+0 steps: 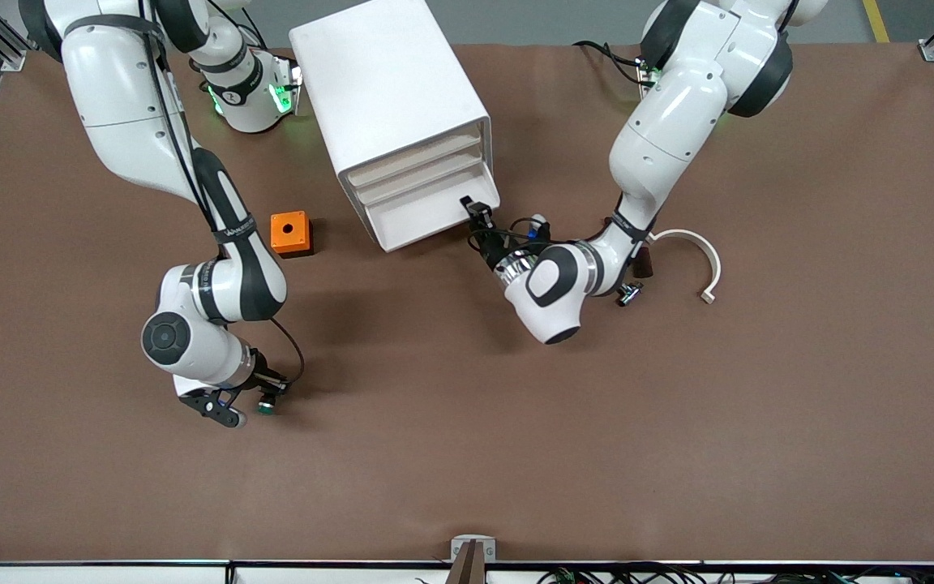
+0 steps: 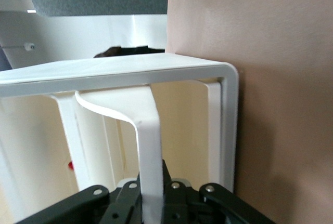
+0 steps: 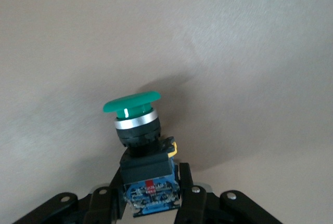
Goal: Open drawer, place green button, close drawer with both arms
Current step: 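Pull the drawer open with the left gripper while the right gripper lifts the button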
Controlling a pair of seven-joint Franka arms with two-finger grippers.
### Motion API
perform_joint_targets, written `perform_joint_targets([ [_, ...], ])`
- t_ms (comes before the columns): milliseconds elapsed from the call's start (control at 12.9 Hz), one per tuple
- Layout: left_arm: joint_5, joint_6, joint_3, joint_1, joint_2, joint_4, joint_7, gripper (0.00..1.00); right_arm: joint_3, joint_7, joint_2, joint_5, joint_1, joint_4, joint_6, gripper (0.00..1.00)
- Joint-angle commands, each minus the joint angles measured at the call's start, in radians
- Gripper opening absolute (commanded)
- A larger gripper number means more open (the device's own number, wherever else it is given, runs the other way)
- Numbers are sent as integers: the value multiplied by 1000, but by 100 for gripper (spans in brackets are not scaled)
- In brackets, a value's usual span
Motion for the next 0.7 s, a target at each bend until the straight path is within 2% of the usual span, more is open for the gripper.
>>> perform_joint_targets([
  [0, -38, -5, 2, 44, 11, 19, 17, 10, -9, 176, -165, 11, 85, -134, -16, 0],
  [155, -38, -4, 2, 70, 11, 20, 19, 11, -9, 329, -260, 11, 157, -197, -24, 0],
  [233, -38, -4, 2, 80, 11, 22, 17, 11, -9, 409, -307, 11, 199, -208, -72, 0],
  [311, -38, -2, 2, 83, 11, 22, 19, 14, -9, 477, -343, 11, 233, -208, -131, 0],
  [389, -38, -1, 2, 83, 11, 22, 19, 24, -9, 547, -377, 11, 277, -208, -171, 0],
  [466, -38, -1, 2, 83, 10, 22, 26, 42, -7, 625, -404, 11, 318, -216, -201, 0],
  [622, -32, -1, 2, 86, 2, 26, 81, 91, -9, 790, -434, 9, 435, -266, -190, 0],
])
